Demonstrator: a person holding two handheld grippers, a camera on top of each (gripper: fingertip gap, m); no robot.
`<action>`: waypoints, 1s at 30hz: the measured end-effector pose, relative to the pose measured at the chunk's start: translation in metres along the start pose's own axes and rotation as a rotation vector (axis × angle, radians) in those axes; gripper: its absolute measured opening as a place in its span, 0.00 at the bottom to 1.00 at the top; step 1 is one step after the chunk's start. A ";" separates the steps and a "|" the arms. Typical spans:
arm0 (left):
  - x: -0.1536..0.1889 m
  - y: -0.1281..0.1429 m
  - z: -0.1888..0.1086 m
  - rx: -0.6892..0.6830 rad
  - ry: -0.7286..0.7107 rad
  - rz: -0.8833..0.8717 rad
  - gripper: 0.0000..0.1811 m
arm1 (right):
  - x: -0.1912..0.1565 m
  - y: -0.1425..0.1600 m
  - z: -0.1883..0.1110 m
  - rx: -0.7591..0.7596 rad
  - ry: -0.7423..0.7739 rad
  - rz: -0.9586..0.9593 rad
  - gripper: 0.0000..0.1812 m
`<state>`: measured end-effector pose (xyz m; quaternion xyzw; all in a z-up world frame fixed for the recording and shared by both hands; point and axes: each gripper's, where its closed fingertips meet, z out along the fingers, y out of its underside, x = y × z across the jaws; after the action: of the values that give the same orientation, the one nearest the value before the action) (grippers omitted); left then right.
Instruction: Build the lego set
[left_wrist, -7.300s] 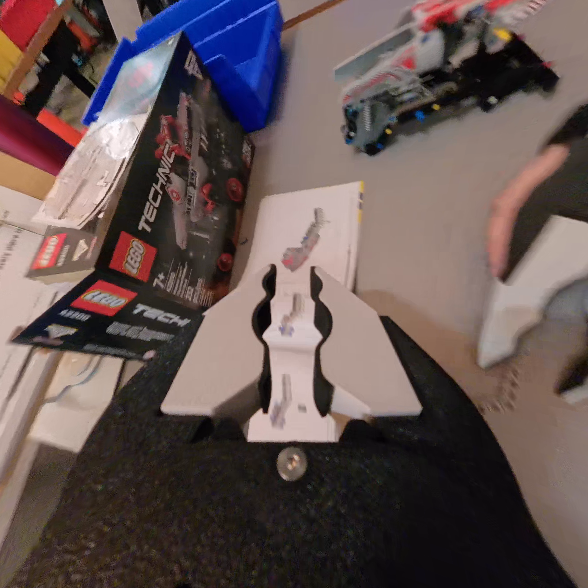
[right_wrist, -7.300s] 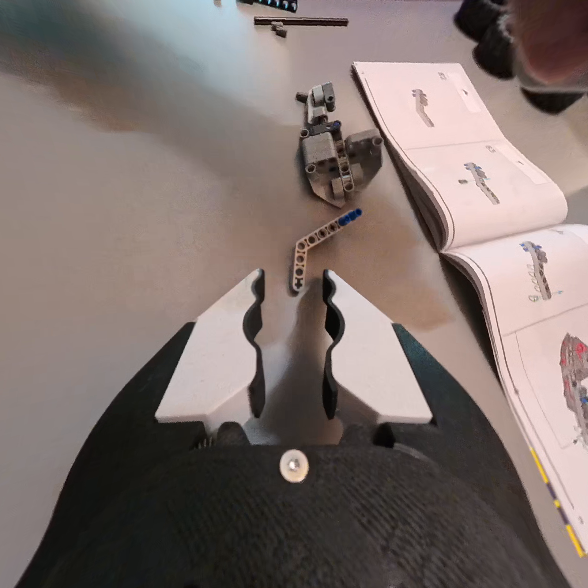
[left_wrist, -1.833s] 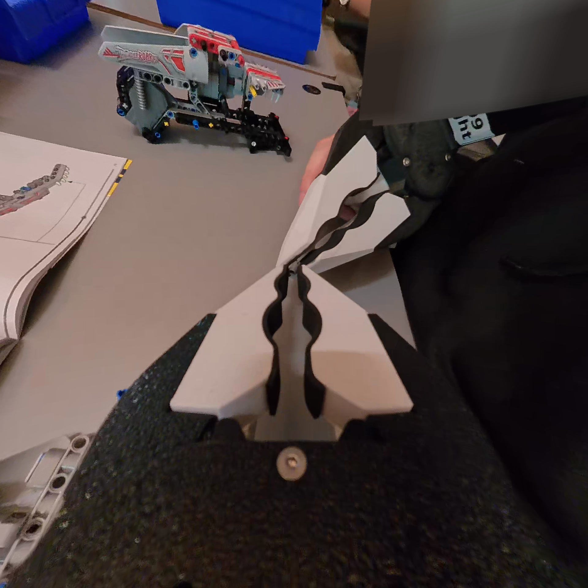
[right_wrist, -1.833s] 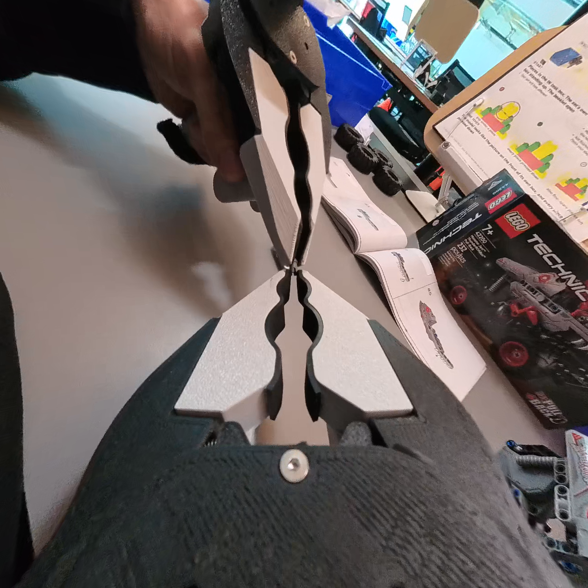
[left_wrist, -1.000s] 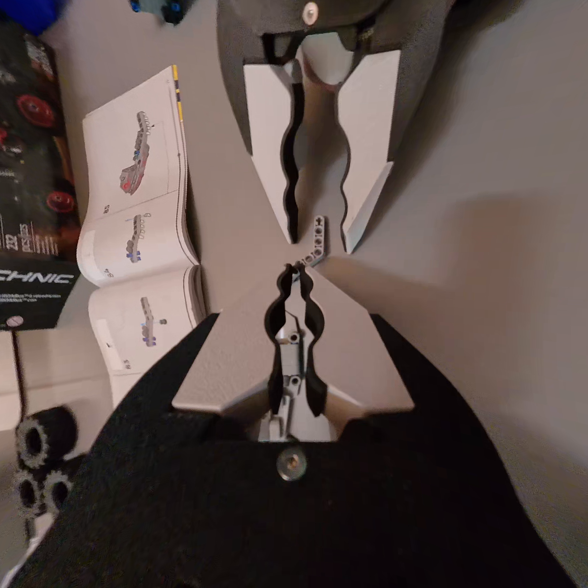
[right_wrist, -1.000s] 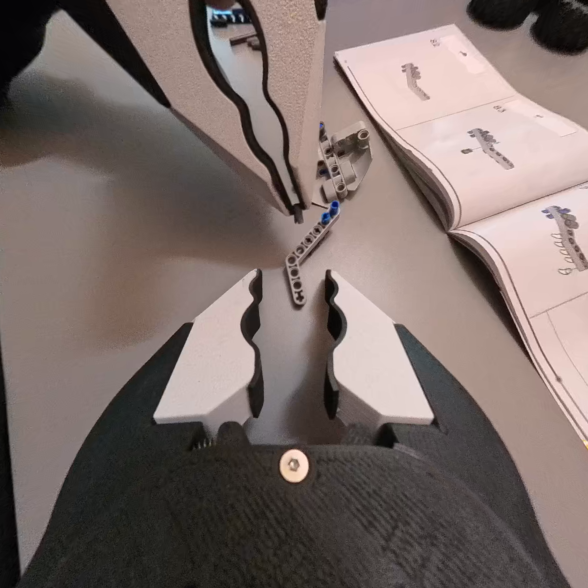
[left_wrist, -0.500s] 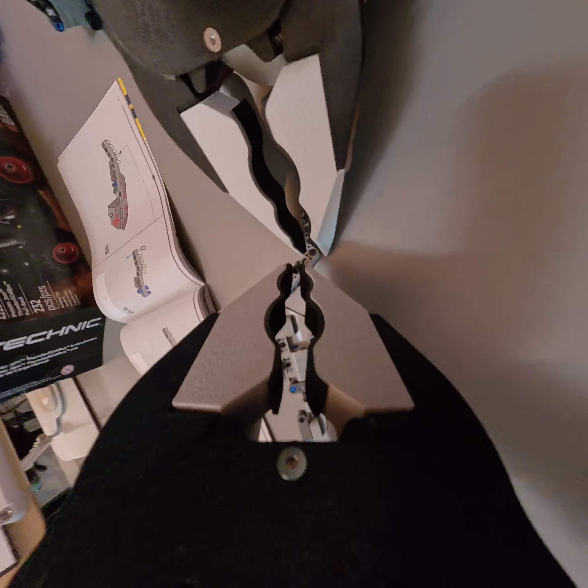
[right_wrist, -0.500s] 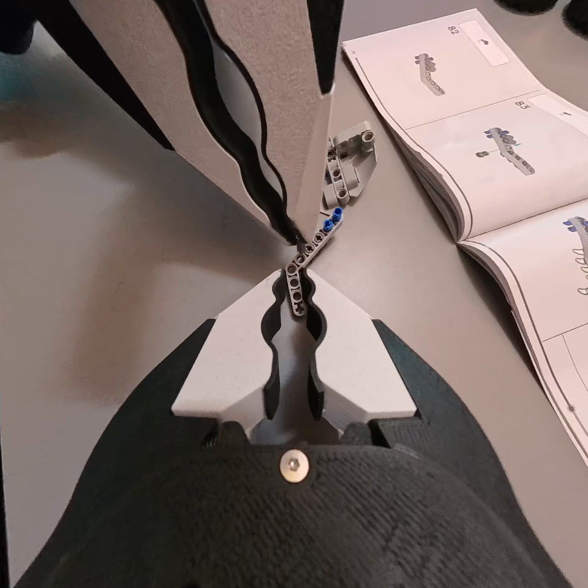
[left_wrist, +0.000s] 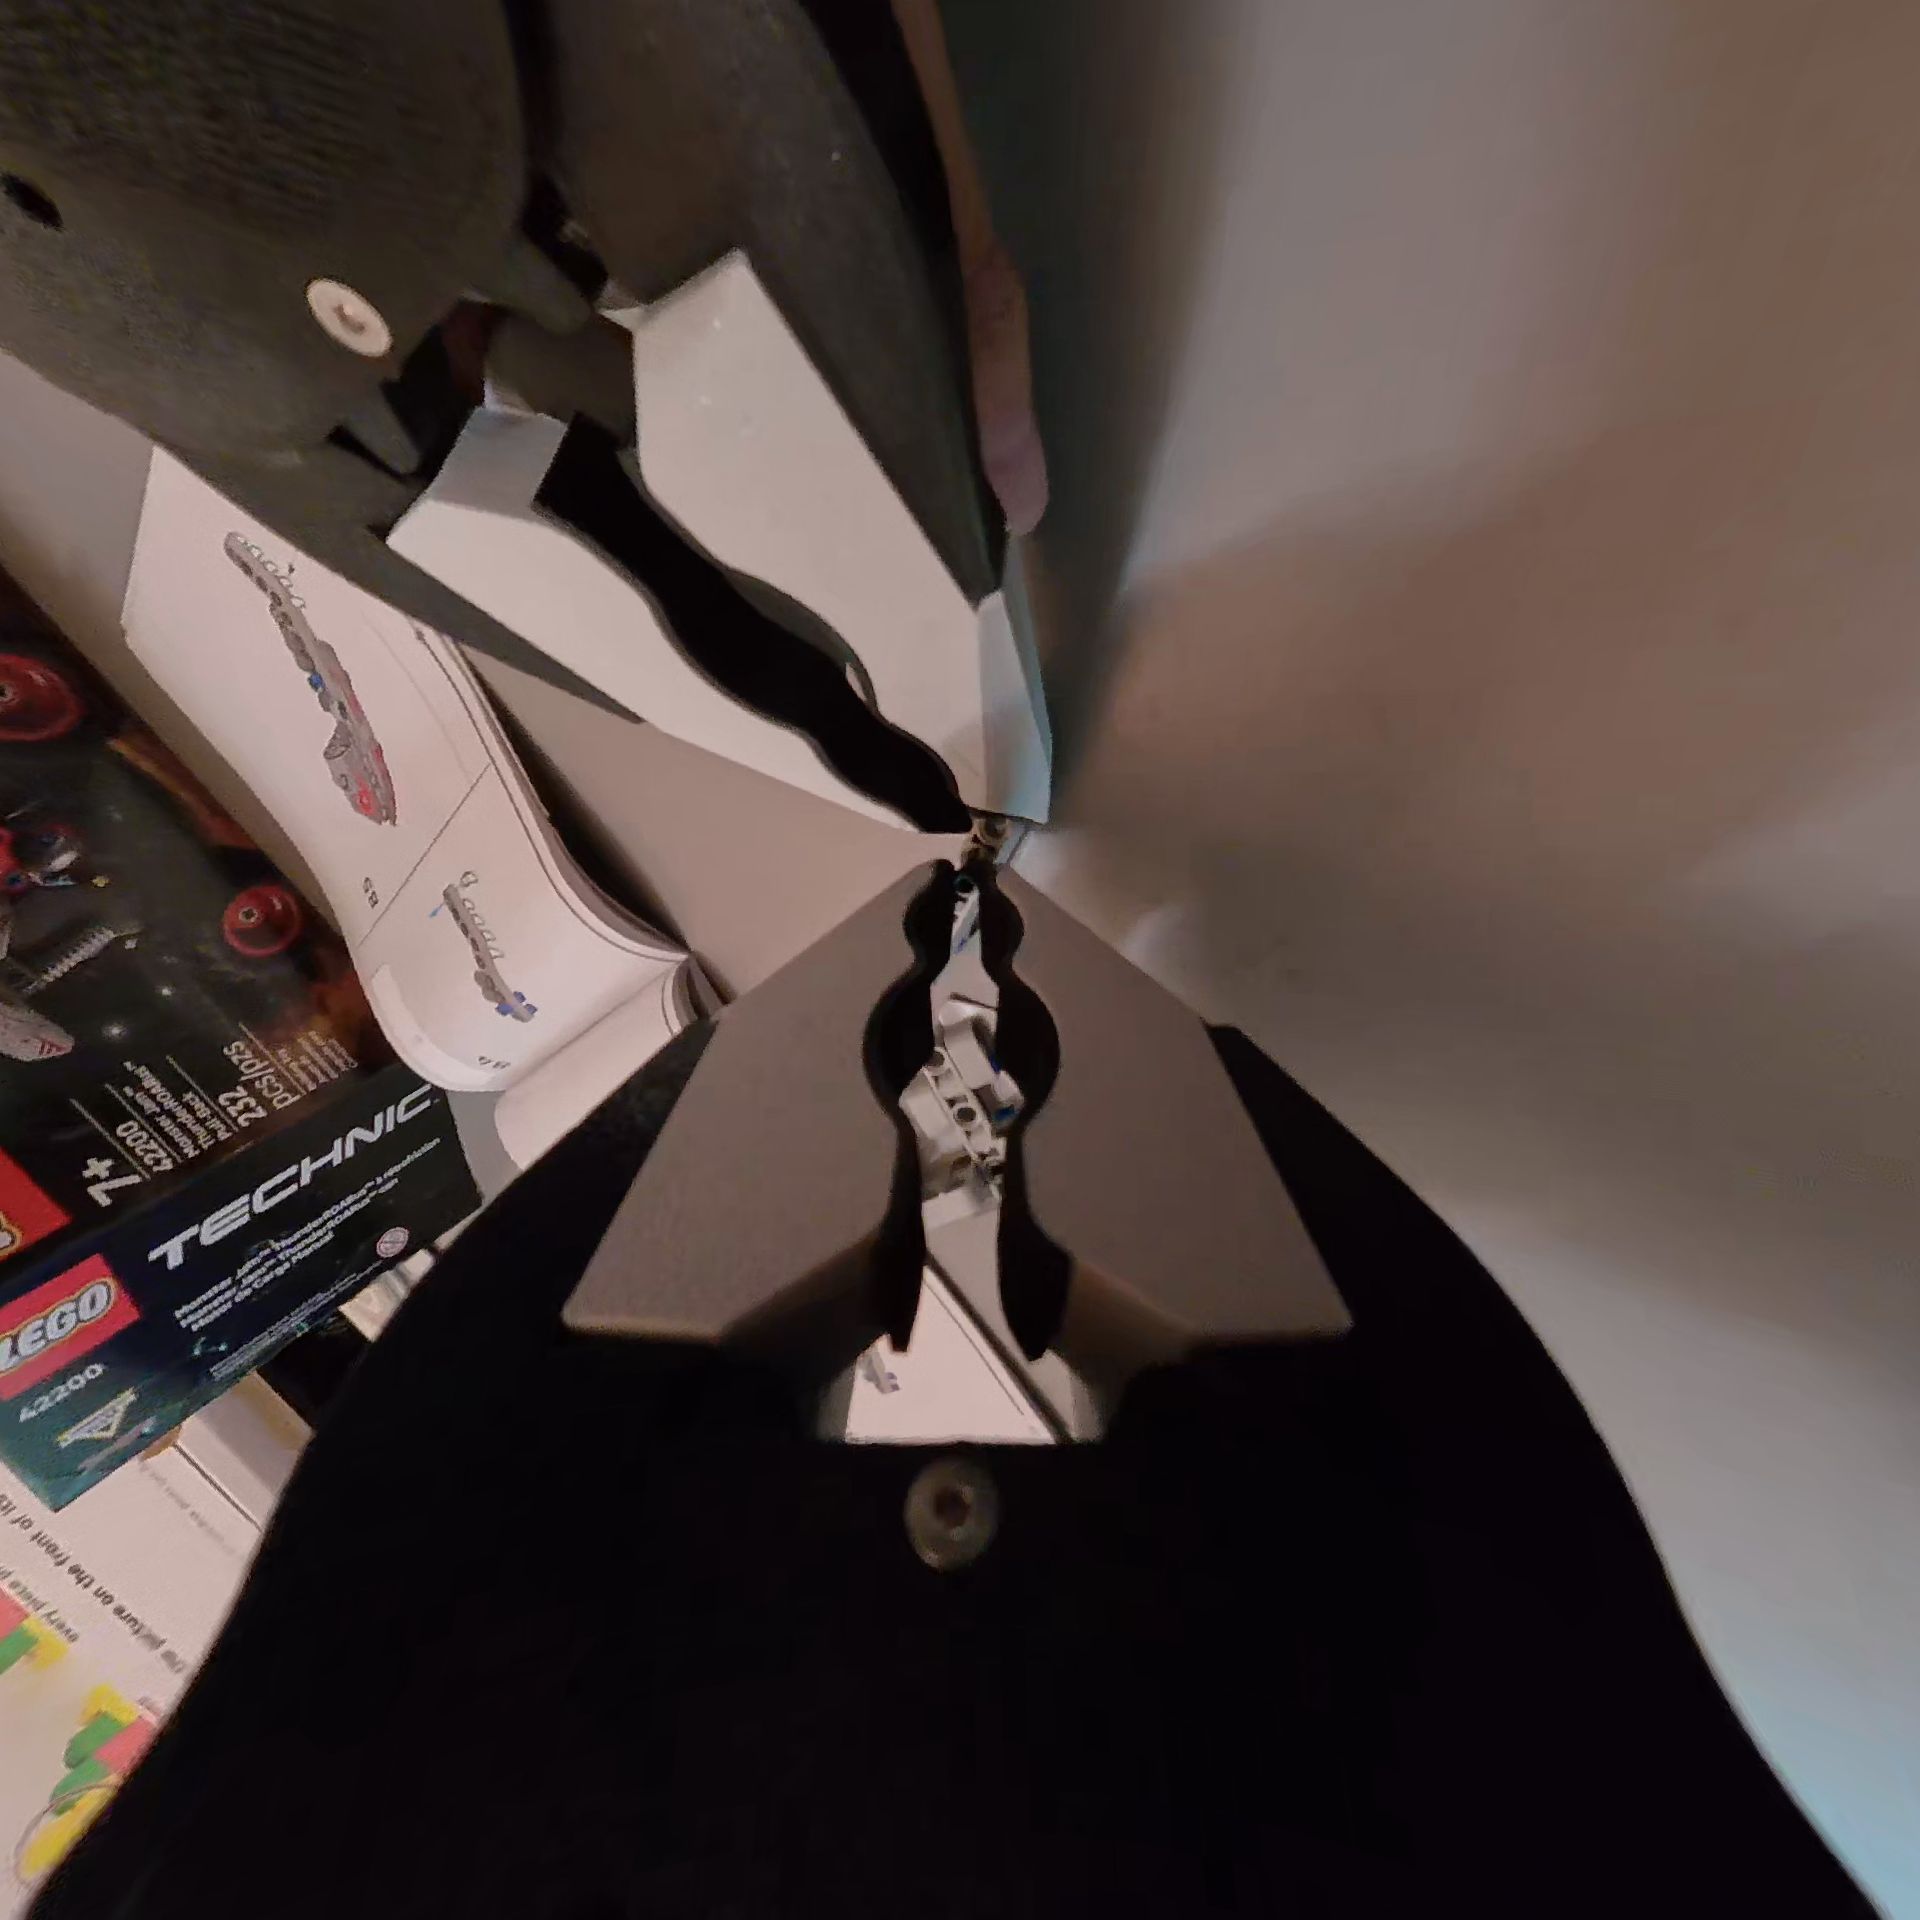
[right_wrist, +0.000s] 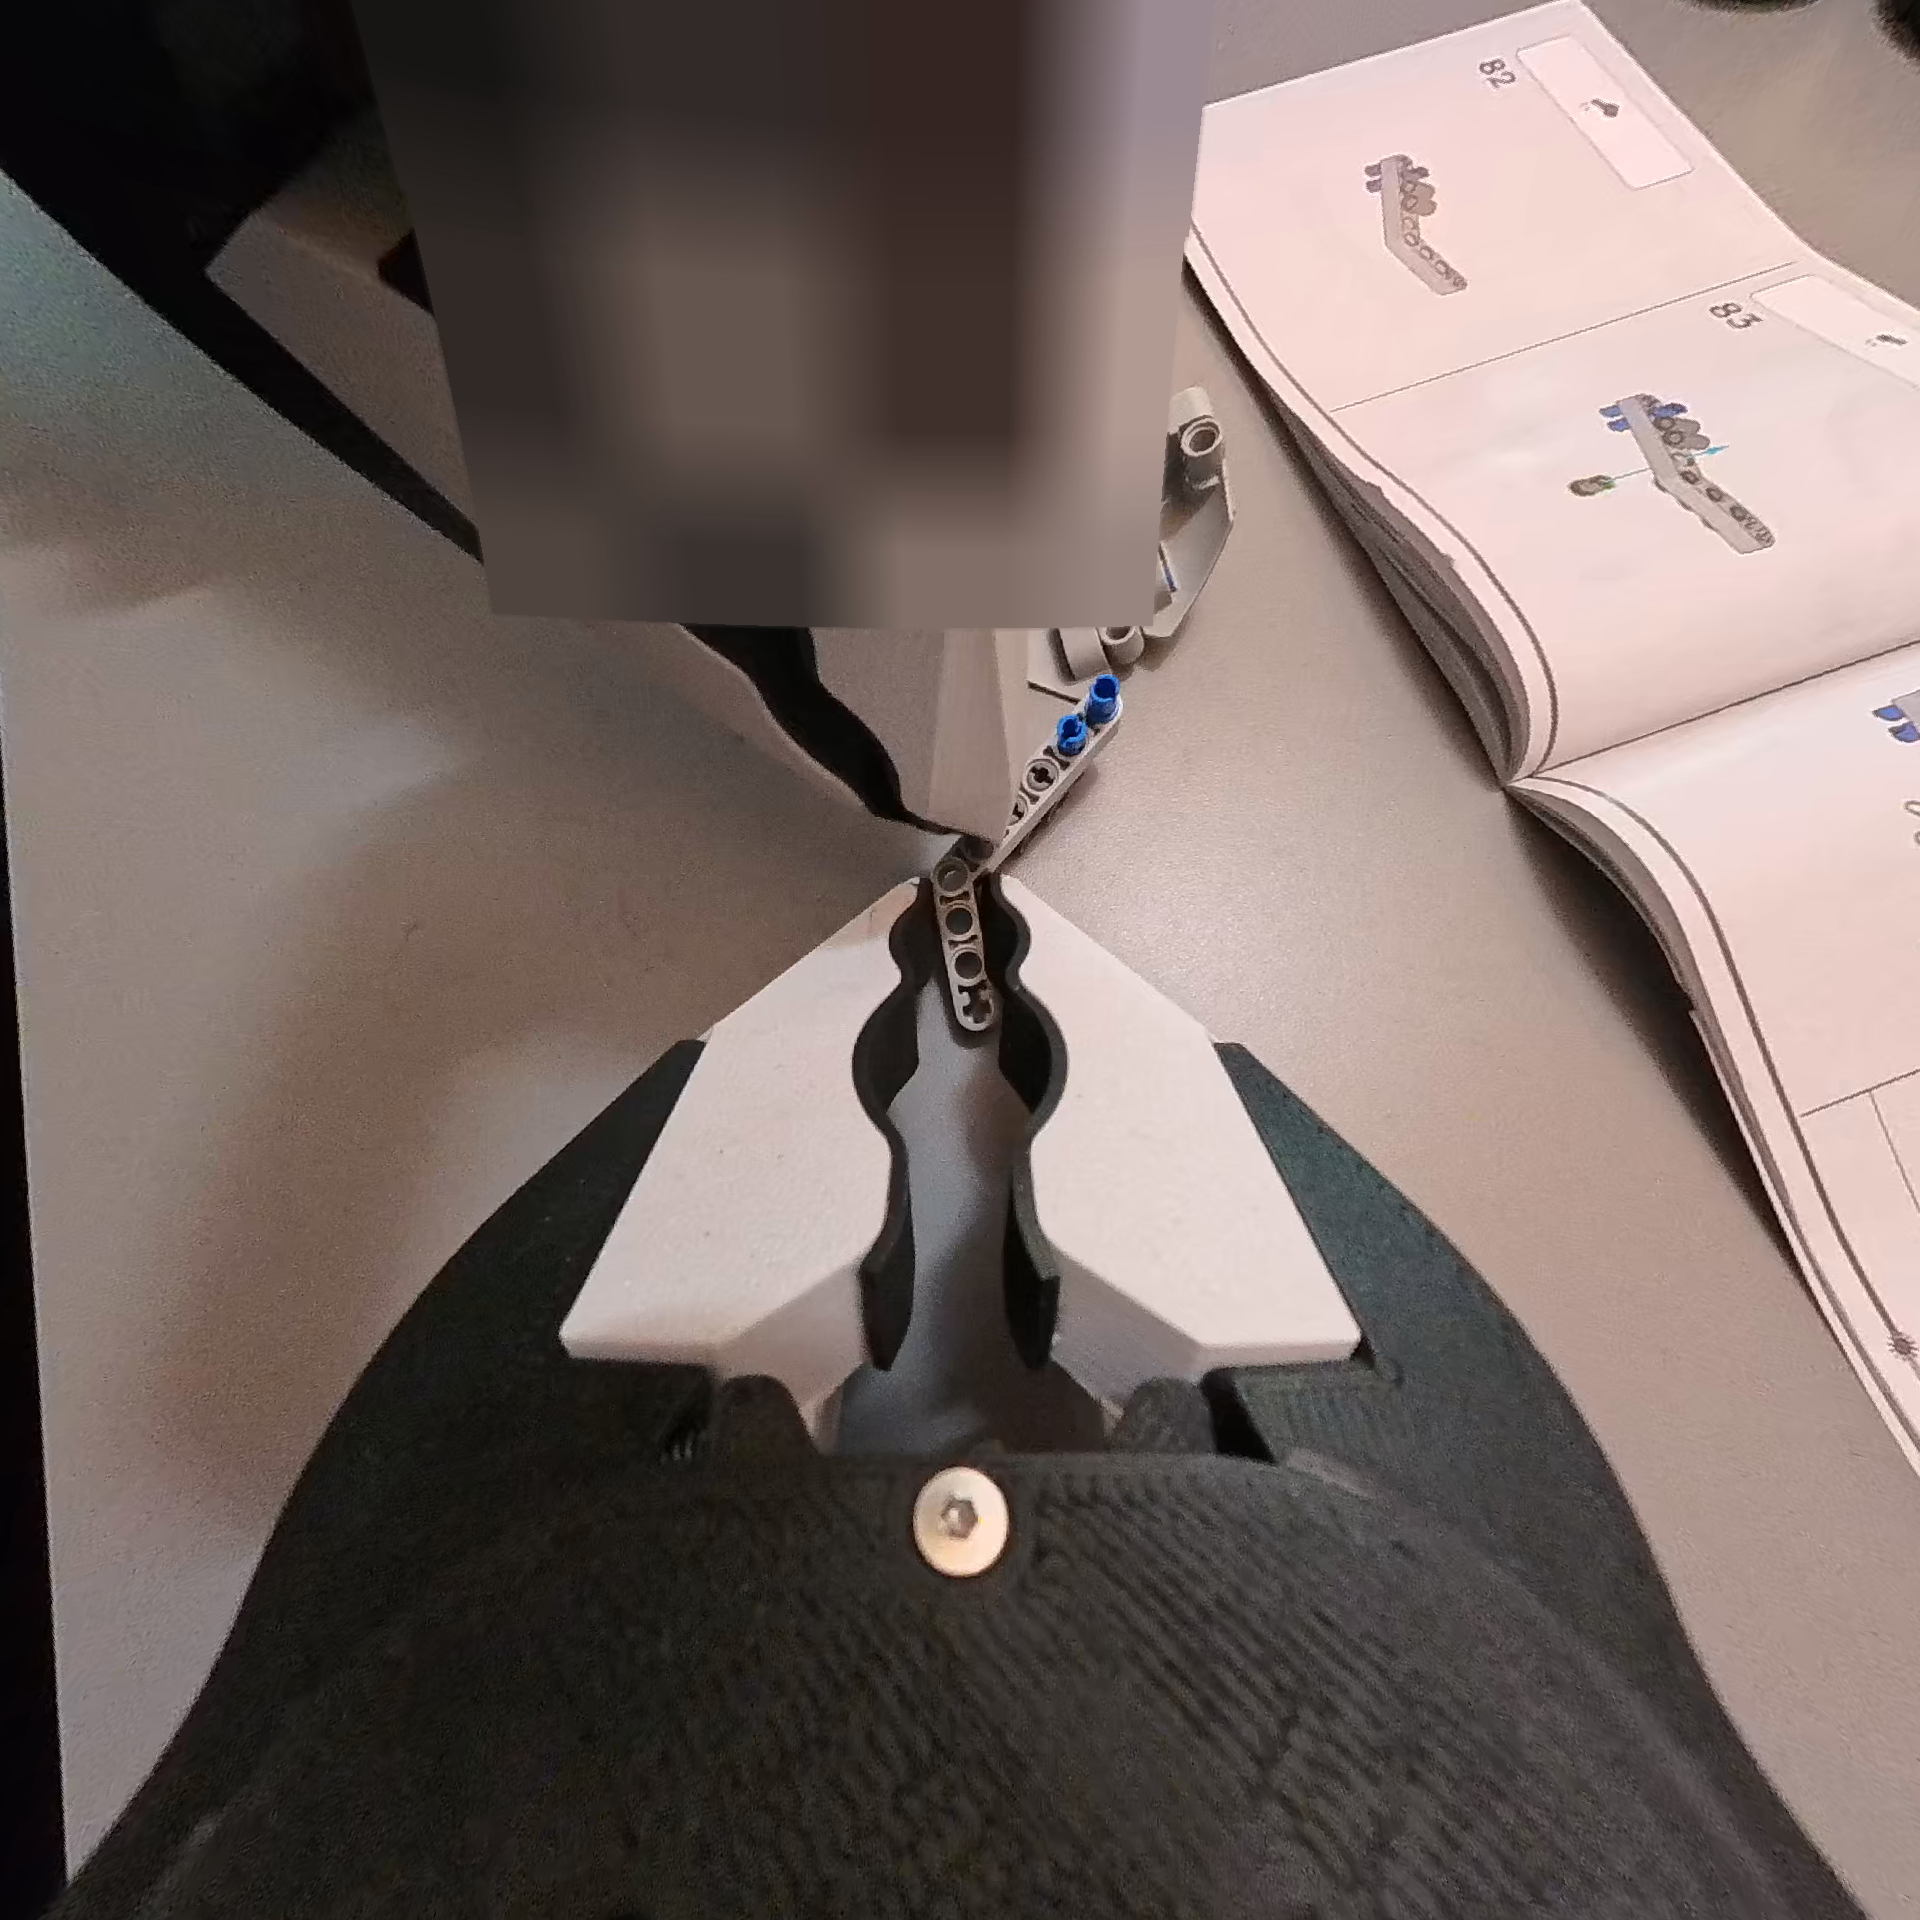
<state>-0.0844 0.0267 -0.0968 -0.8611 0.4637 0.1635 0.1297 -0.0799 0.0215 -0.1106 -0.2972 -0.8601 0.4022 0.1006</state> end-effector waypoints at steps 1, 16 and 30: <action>0.000 0.000 0.000 -0.011 0.002 0.016 0.01 | 0.000 0.000 0.000 0.000 -0.004 0.000 0.04; 0.000 -0.001 0.001 -0.099 0.101 0.163 0.00 | -0.001 0.000 0.000 -0.001 -0.015 0.010 0.04; 0.001 -0.002 0.001 -0.202 0.173 0.308 0.01 | -0.001 0.000 0.000 -0.001 -0.019 0.014 0.04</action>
<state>-0.0827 0.0278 -0.0979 -0.7993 0.5807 0.1525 -0.0243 -0.0792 0.0207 -0.1108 -0.2995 -0.8592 0.4051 0.0896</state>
